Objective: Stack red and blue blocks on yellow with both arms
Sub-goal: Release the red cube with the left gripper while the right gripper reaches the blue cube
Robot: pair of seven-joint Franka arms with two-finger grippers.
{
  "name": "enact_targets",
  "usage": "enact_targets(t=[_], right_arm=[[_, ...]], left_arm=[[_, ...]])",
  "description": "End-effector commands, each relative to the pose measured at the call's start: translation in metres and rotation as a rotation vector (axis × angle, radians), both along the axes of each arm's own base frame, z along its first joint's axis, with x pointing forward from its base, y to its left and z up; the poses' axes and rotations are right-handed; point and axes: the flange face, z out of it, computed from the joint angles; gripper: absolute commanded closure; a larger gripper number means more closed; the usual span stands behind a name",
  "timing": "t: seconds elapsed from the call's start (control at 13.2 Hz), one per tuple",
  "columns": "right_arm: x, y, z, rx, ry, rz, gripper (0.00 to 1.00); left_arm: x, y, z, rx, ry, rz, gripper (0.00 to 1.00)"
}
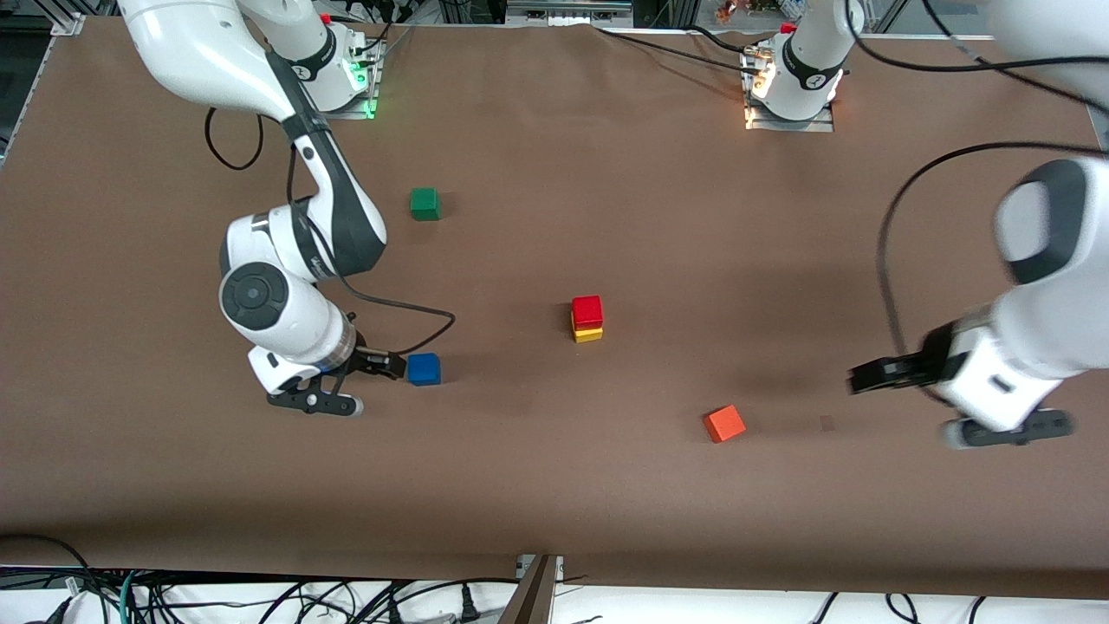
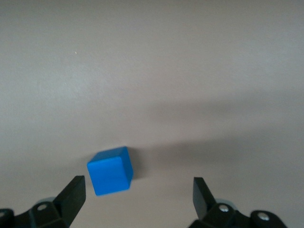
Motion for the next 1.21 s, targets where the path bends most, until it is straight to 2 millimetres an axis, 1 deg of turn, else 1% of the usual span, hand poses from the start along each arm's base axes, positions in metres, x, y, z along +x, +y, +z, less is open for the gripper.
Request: enact_targets(t=[0.0, 0.08, 0.15, 0.3, 0.38, 0.45, 0.53, 0.61, 0.68, 0.76, 0.83, 0.91, 0.98, 1.06, 1.13], right_arm=[[0.003, 0.035, -0.016, 0.016, -0.048, 0.001, 0.0], [0.004, 0.037, -0.025, 0.019, -0.054, -0.002, 0.0], [0.003, 0.043, -0.034, 0.021, -0.059, 0.006, 0.0], [0.001, 0.049, -0.05, 0.021, -0.066, 0.017, 0.0], [0.0, 0.05, -0.058, 0.016, -0.061, 0.022, 0.0], [0.0, 0.051, -0.06, 0.02, -0.073, 0.025, 0.0], [-0.002, 0.052, -0.07, 0.021, -0.074, 0.024, 0.0], [-0.008, 0.054, -0.08, 0.022, -0.074, 0.027, 0.0], [-0.017, 0.062, -0.092, 0.023, -0.075, 0.039, 0.0], [-0.022, 0.06, -0.1, 0.019, -0.066, 0.037, 0.01], [-0.026, 0.058, -0.106, 0.012, -0.055, 0.035, 0.02], [-0.029, 0.059, -0.109, 0.011, -0.05, 0.038, 0.05], [-0.029, 0.058, -0.11, 0.012, -0.055, 0.037, 0.09], [-0.03, 0.057, -0.112, 0.012, -0.057, 0.04, 0.24], [-0.03, 0.057, -0.11, 0.012, -0.06, 0.047, 0.4]], left_arm=[[-0.025, 0.043, 0.038, 0.028, 0.026, -0.055, 0.0], [-0.028, 0.05, 0.042, 0.031, 0.026, -0.059, 0.0], [-0.029, 0.062, 0.042, 0.032, 0.029, -0.047, 0.0], [-0.03, 0.069, 0.043, 0.02, 0.029, -0.038, 0.0], [-0.031, 0.07, 0.043, 0.029, 0.037, -0.038, 0.0], [-0.032, 0.067, 0.042, 0.029, 0.046, -0.041, 0.0], [-0.032, 0.068, 0.042, 0.031, 0.048, -0.041, 0.0], [-0.033, 0.065, 0.04, 0.032, 0.057, -0.043, 0.0], [-0.035, 0.064, 0.039, 0.031, 0.078, -0.043, 0.0], [-0.036, 0.061, 0.038, 0.029, 0.09, -0.047, 0.0], [-0.039, 0.064, 0.044, 0.031, 0.082, -0.044, 0.0], [-0.045, 0.059, 0.056, 0.038, 0.068, -0.049, 0.0], [-0.051, 0.05, 0.057, 0.041, 0.077, -0.063, 0.0], [-0.065, 0.035, 0.072, 0.049, 0.067, -0.083, 0.0], [-0.079, 0.02, 0.074, 0.057, 0.084, -0.104, 0.0]])
